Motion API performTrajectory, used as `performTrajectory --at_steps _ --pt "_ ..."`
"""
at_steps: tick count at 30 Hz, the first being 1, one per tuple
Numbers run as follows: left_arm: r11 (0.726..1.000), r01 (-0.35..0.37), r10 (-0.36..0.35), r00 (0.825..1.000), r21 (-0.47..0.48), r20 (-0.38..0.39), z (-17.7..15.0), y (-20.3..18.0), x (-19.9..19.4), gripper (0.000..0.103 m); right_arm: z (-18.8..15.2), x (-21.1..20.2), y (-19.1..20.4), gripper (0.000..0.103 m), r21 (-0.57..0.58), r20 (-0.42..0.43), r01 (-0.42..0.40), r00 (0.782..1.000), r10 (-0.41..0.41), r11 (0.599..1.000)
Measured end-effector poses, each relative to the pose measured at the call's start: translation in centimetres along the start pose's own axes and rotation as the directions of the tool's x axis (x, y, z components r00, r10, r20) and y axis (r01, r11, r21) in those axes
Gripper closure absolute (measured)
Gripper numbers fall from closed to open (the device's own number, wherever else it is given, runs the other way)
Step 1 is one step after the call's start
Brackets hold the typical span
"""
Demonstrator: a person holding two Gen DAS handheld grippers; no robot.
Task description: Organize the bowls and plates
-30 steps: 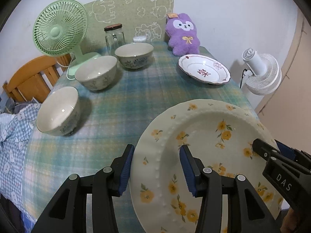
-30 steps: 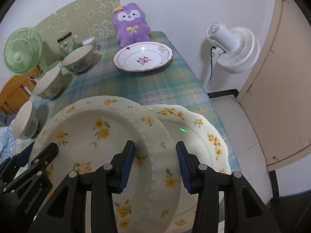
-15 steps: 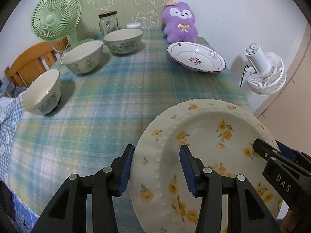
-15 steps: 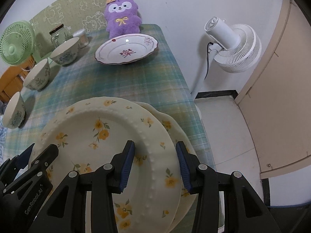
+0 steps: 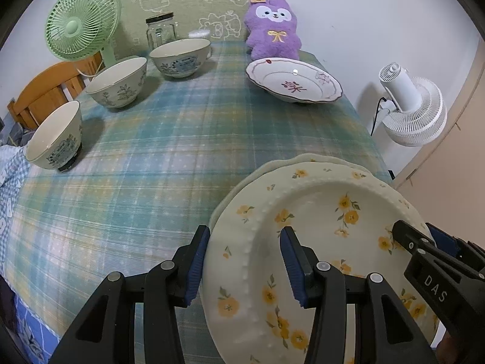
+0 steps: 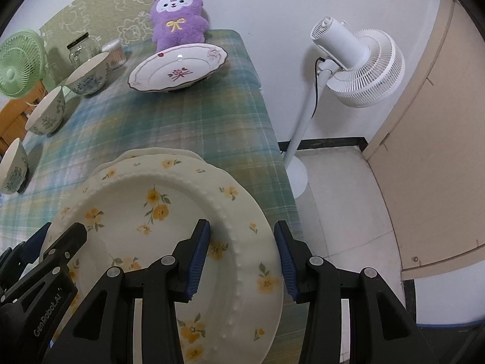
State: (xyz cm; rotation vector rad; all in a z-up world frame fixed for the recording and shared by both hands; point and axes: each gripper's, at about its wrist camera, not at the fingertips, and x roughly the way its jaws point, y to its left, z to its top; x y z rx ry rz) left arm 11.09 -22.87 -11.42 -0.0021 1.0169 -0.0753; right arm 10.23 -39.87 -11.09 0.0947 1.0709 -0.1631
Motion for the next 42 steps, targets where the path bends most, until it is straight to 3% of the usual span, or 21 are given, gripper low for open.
performTrajectory --at_steps 24,34,37,42 --pt "0.994 -0.083 0.079 0.996 0.07 0.046 -1.4 -2.0 0.9 0.053 -1.2 1.1 -1.6 0.055 0.041 0.024 -0.053 0.998 0.052 0.998" --pt "0.985 -0.126 0.12 0.991 0.116 0.058 -1.6 -3.0 1.1 0.042 -1.2 1.2 -1.6 0.054 0.046 0.027 -0.06 0.998 0.059 0.997" --pt "0.965 -0.206 0.183 0.972 0.16 0.143 -1.7 -4.0 0.1 0.026 -1.2 1.1 -0.9 0.053 0.017 0.03 -0.051 0.998 0.05 0.999" --pt "0.974 -0.172 0.155 0.981 0.147 0.118 -1.2 -3.8 0.6 0.024 -1.0 1.4 -1.0 0.051 0.034 0.02 -0.06 0.998 0.059 0.998"
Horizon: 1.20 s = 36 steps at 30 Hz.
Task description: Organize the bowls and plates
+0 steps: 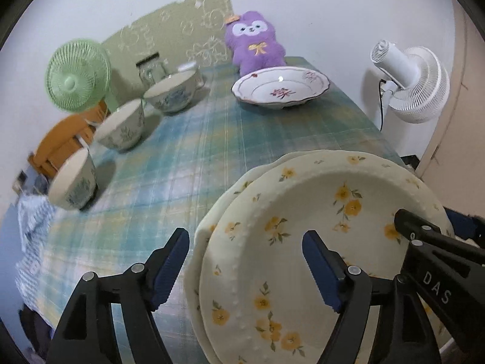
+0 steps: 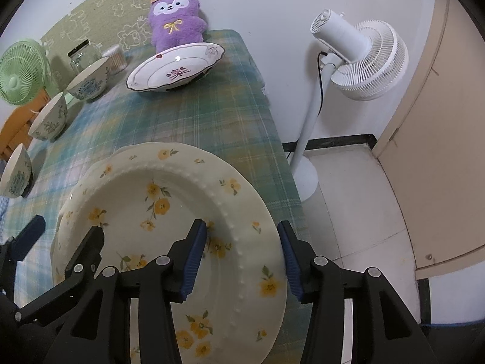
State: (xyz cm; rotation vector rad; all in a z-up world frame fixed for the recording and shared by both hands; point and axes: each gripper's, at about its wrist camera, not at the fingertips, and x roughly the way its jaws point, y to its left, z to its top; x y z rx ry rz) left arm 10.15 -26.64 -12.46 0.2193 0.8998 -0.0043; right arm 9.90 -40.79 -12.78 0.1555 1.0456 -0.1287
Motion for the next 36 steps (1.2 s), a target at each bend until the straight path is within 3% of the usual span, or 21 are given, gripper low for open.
performTrajectory --at_steps 22,26,36 --pt "0.994 0.029 -0.04 0.995 -0.109 -0.095 0.5 2.6 1.9 0.024 0.8 1.3 1.9 0.036 -0.035 -0.048 0.027 0.998 -0.029 0.999" --pt "0.993 0.042 -0.052 0.994 -0.112 -0.091 0.7 2.8 1.2 0.024 1.1 -0.1 2.3 0.033 -0.065 -0.006 0.061 0.998 -0.061 0.996" --pt "0.987 0.078 -0.085 0.995 -0.138 -0.046 2.1 4.7 -2.3 0.023 2.3 -4.5 3.0 0.032 -0.072 0.056 0.037 0.998 -0.033 0.997"
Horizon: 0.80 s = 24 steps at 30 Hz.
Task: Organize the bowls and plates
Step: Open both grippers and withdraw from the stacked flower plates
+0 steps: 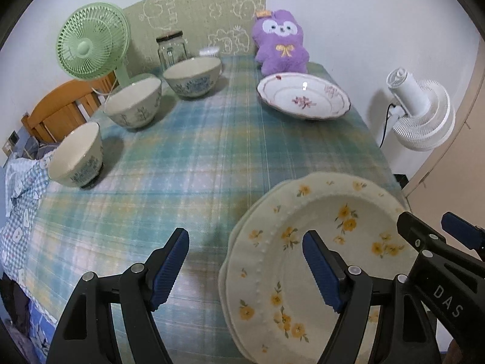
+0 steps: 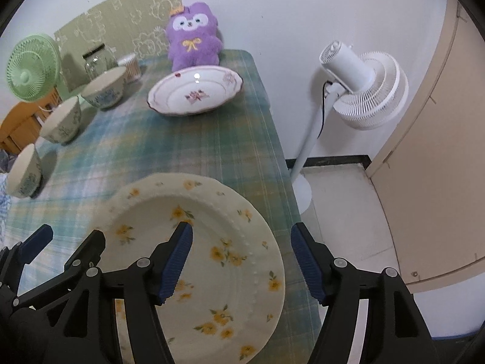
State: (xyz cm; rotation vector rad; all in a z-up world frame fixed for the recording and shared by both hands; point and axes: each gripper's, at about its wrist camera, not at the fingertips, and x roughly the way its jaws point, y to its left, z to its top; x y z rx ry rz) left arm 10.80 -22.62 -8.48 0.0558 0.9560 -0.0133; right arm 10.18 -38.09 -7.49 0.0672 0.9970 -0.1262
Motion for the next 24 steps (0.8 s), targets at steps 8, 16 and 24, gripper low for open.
performTrajectory --at_steps 8,16,24 --pt "0.999 0.031 -0.032 0.998 0.02 0.051 1.7 1.5 -2.9 0.023 1.4 -3.6 1.2 0.032 0.009 0.034 0.019 0.999 -0.019 1.0" --pt "0.997 0.071 -0.074 0.99 0.026 0.119 3.6 3.9 -6.1 0.023 2.3 -7.3 2.8 0.032 0.039 0.111 0.013 0.994 -0.017 0.999" --pt "0.993 0.093 -0.105 0.979 0.074 0.174 4.9 5.4 -8.3 0.019 3.3 -10.2 4.3 0.032 0.053 0.164 0.017 0.986 -0.026 0.998"
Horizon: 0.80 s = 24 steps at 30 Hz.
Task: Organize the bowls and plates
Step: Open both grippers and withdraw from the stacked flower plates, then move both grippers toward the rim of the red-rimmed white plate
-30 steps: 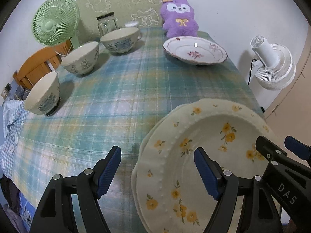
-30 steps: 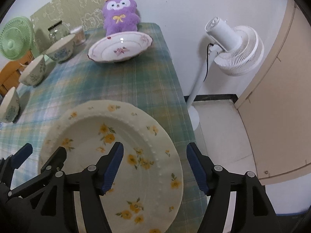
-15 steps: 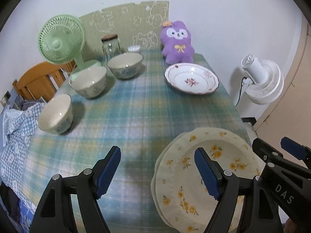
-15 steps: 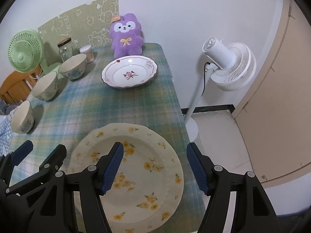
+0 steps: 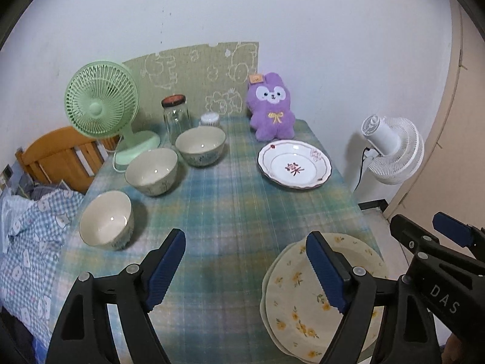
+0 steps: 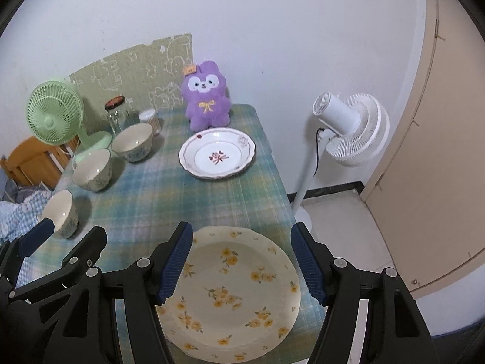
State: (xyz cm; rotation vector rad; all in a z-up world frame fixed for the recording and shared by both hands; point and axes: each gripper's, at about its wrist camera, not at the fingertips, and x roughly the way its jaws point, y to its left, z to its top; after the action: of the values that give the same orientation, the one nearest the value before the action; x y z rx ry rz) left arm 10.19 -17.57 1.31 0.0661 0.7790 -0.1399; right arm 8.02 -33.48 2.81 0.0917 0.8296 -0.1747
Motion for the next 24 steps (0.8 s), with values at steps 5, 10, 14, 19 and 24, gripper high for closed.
performTrajectory --at_steps 5,10,14,19,24 --pt "1.0 -0.005 0.004 1.0 0.015 0.021 1.1 0.4 -0.1 0.019 0.9 -1.0 0.7 0.032 -0.005 0.037 0.002 0.999 -0.002 1.0" --pt "1.0 -0.012 0.012 1.0 0.013 0.021 1.9 0.7 0.2 0.019 2.1 -1.1 1.1 0.032 -0.011 0.061 -0.013 0.998 0.013 1.0" --pt "1.0 -0.006 0.006 1.0 0.013 0.028 2.8 0.2 0.6 0.019 3.3 -0.7 0.9 0.032 -0.02 0.078 -0.028 0.997 0.03 0.999" --pt "0.998 -0.051 0.052 0.998 -0.021 0.047 4.3 -0.5 1.7 0.019 5.3 1.0 0.5 0.032 -0.017 0.069 -0.056 0.996 0.057 0.998" --pt "0.998 -0.057 0.057 0.998 -0.037 0.022 6.0 -1.5 3.9 0.019 7.3 3.0 0.0 0.033 -0.05 0.078 -0.049 0.996 0.053 0.998"
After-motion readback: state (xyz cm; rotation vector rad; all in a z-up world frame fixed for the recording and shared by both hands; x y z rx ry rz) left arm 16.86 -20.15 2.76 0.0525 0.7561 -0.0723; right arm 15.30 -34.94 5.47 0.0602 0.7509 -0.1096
